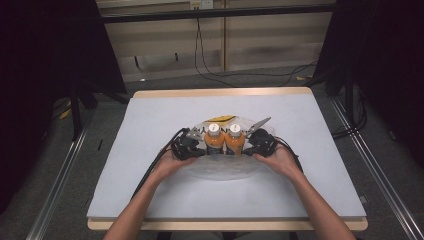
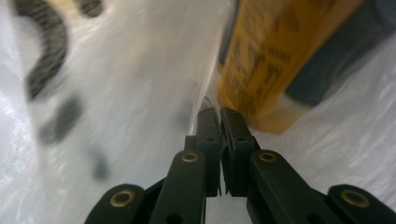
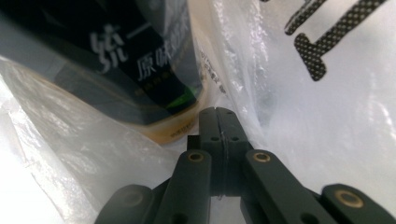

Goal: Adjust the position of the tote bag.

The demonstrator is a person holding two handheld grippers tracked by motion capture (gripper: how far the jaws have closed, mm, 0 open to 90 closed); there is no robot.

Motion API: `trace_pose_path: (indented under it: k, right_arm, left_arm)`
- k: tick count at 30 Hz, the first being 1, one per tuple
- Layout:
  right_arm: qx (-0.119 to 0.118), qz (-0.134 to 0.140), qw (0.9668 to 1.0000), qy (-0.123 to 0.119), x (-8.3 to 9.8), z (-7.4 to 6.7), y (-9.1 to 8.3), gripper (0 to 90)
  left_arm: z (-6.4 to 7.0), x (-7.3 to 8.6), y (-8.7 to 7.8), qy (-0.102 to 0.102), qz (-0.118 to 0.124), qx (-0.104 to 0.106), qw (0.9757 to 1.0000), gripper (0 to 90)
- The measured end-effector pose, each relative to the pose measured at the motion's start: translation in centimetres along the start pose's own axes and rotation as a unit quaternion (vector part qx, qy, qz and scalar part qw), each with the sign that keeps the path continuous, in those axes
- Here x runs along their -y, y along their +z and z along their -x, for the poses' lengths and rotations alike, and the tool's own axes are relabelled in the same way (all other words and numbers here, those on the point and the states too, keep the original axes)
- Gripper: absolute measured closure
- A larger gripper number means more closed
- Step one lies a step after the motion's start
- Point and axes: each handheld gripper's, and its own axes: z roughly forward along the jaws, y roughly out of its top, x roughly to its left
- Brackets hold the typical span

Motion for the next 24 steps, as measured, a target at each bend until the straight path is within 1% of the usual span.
trace_pose_path:
  k: [1,2,3,4,5,7,8,9,10,11,12,13,15,16,17,18,19,20,21,22,23,24]
  right_arm:
    - [-0.002,-0.006,1.0,0.003,0.0,0.1,0.0,90.0]
    - [0.0,-0.007,1.0,0.003,0.0,0.1,-0.1,90.0]
    - [0.003,-0.008,1.0,0.005,0.0,0.0,-0.1,90.0]
    - [0.005,-0.01,0.9999,0.007,0.0,0.0,-0.1,90.0]
    - [0.006,-0.013,0.9999,0.007,0.0,0.0,-0.1,90.0]
    - [0.014,-0.021,0.9997,0.005,0.1,0.2,-0.3,90.0]
    - [0.018,-0.026,0.9995,0.007,0.2,0.2,-0.5,90.0]
    - [0.023,-0.032,0.9992,0.007,0.3,0.4,-0.7,90.0]
    - [0.026,-0.034,0.9991,0.004,0.4,0.4,-0.8,90.0]
    - [0.029,-0.035,0.999,0.004,0.6,0.4,-0.9,90.0]
    - [0.034,-0.035,0.9988,0.005,0.8,0.4,-1.1,90.0]
    - [0.035,-0.034,0.9988,0.007,1.0,0.3,-1.2,90.0]
    - [0.04,-0.03,0.9987,-0.002,1.0,0.2,-1.1,90.0]
    - [0.044,-0.031,0.9986,0.001,0.9,0.0,-1.1,90.0]
    - [0.049,-0.024,0.9985,-0.001,0.9,0.1,-1.0,90.0]
    - [0.048,-0.02,0.9987,0.003,0.9,0.1,-1.0,90.0]
    - [0.044,-0.007,0.999,-0.005,0.9,0.3,-0.9,90.0]
    - [0.041,0.005,0.9991,0.0,0.8,0.4,-0.9,90.0]
    - [0.048,0.014,0.9987,0.003,0.7,0.5,-0.9,90.0]
    - [0.054,0.015,0.9984,0.007,0.5,0.6,-1.2,90.0]
    - [0.056,0.02,0.9982,0.003,0.4,0.7,-1.2,90.0]
    - [0.074,0.017,0.9971,0.003,0.4,0.8,-1.3,90.0]
  left_arm:
    - [0.0,0.0,0.0,0.005,-0.006,-0.004,1.0,88.2]
    - [0.1,0.1,0.0,0.0,-0.006,-0.012,0.9999,88.8]
    - [0.1,0.2,-0.1,0.0,-0.007,-0.006,1.0,89.8]
    - [0.0,0.3,-0.2,0.002,-0.007,-0.007,0.9999,90.0]
    - [0.0,0.4,-0.3,-0.004,-0.01,-0.009,0.9999,90.0]
    - [-0.1,0.6,-0.6,0.003,-0.019,-0.014,0.9997,90.0]
    - [0.0,0.7,-0.8,0.012,-0.027,-0.027,0.9992,90.0]
    - [0.0,0.8,-0.9,0.015,-0.032,-0.031,0.9989,90.0]
    - [0.1,0.8,-1.0,0.026,-0.044,-0.044,0.9977,90.0]
    - [0.0,0.9,-1.2,0.028,-0.049,-0.052,0.9971,90.0]
    - [-0.1,1.1,-1.3,0.026,-0.049,-0.053,0.9971,90.0]
    - [-0.3,1.3,-1.5,0.023,-0.049,-0.049,0.9973,90.0]
    - [-0.5,1.6,-1.6,0.013,-0.043,-0.047,0.9979,90.0]
    - [-0.6,1.7,-1.7,0.007,-0.04,-0.043,0.9982,90.0]
    - [-0.6,1.8,-1.6,0.004,-0.035,-0.041,0.9985,90.0]
    - [-0.7,1.8,-1.5,-0.001,-0.029,-0.039,0.9988,90.0]
    - [-0.6,1.8,-1.4,-0.006,-0.018,-0.035,0.9992,90.0]
    - [-0.6,1.7,-1.4,0.001,-0.024,-0.036,0.999,90.0]
    - [-0.5,1.7,-1.4,0.0,-0.022,-0.034,0.9992,90.0]
    - [-0.5,1.6,-1.4,0.009,-0.026,-0.033,0.9991,90.0]
    - [-0.4,1.6,-1.4,0.012,-0.028,-0.034,0.999,90.0]
    - [-0.3,1.5,-1.3,0.01,-0.026,-0.037,0.9989,90.0]
